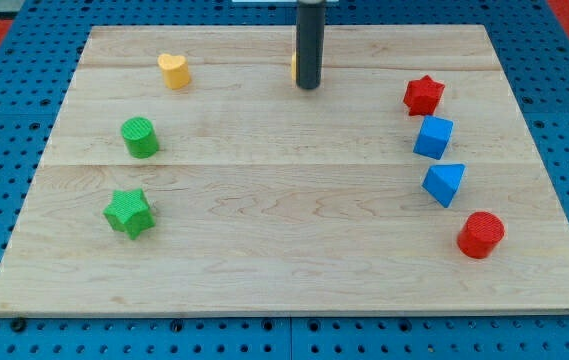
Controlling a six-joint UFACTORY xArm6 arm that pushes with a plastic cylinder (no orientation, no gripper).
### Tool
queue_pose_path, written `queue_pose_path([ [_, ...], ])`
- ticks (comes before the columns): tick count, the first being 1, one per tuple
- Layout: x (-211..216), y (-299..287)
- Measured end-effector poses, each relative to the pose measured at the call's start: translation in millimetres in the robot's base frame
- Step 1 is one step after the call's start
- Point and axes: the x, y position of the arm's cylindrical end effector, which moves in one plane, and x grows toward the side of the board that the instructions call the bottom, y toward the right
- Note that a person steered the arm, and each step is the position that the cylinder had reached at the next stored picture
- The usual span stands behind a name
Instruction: Push the yellow hexagon to the red star
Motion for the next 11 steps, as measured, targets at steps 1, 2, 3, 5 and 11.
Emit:
queue_pose_path([
  [1, 34.6, -15.6],
  [2, -5.8, -73.7],
  [3, -43.2, -65.1],
  [5, -44.3, 39.5],
  [11, -52.3, 175.6],
])
